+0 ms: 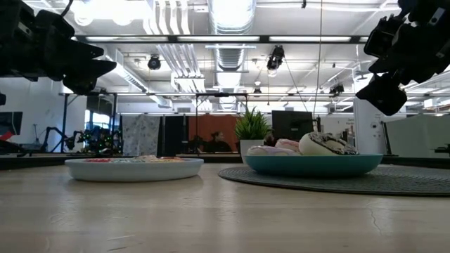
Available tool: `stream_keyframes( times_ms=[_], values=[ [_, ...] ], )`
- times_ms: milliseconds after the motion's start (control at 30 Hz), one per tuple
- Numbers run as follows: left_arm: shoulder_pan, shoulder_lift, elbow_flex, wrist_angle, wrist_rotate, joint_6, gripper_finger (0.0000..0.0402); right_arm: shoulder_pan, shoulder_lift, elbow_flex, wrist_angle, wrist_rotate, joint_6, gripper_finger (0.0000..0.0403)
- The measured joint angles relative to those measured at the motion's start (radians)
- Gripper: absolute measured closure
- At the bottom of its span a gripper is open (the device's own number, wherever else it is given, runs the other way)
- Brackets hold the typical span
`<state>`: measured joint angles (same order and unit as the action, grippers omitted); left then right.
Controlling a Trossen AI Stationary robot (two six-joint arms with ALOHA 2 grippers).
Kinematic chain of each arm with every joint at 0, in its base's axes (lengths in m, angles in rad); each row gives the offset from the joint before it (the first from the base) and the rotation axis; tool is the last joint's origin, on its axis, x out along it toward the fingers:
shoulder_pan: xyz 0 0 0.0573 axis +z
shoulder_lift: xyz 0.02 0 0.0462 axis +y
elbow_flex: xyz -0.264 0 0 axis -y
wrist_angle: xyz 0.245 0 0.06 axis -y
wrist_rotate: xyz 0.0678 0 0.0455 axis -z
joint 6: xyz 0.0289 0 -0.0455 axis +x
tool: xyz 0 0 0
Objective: Pick & Place donuts
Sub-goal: Return to Home Position
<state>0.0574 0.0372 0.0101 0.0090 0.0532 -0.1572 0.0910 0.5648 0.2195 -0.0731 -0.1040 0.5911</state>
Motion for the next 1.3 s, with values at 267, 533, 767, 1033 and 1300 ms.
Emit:
stream_keyframes(
  times_ms=[267, 533, 767, 1033, 1300],
  values=[
    [0.0, 0.0, 0.0, -0.001, 0.001, 0.0, 0.023, 0.0, 0.0, 0.0, 0.0, 0.0, 0.0, 0.0179],
    [0.0, 0.0, 0.0, -0.001, 0.001, 0.0, 0.023, 0.0, 0.0, 0.0, 0.0, 0.0, 0.0, 0.0179],
    [0.0, 0.0, 0.0, -0.001, 0.001, 0.0, 0.023, 0.0, 0.0, 0.0, 0.0, 0.0, 0.0, 0.0179],
    [0.0, 0.0, -0.001, -0.001, 0.001, 0.0, 0.023, 0.0, 0.0, 0.0, 0.0, 0.0, 0.0, 0.0179],
    [0.0, 0.0, -0.001, -0.001, 0.001, 0.0, 0.023, 0.0, -0.019, 0.0, -0.001, -0.003, 0.001, 0.0179]
  ],
)
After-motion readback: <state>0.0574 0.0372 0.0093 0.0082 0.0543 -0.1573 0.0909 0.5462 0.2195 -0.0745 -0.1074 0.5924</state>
